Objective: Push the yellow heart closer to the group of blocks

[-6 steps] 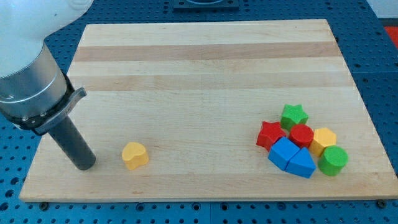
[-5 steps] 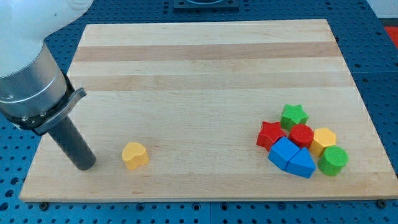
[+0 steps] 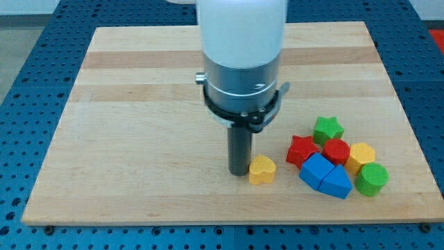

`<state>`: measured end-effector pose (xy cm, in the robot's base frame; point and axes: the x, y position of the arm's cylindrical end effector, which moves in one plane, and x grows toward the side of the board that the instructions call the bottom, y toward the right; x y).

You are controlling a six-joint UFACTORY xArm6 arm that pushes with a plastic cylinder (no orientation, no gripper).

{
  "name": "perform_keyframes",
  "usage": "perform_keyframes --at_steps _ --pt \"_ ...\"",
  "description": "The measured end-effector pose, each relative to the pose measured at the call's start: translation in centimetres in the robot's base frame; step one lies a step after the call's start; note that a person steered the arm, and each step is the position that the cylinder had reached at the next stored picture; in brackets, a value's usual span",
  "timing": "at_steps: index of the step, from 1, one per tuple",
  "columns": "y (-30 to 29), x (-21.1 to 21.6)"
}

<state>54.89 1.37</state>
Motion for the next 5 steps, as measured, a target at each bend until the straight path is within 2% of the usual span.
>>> perform_keyframes --at_steps 3,5 --pt "-0.8 0.0" --pt "0.6 2.3"
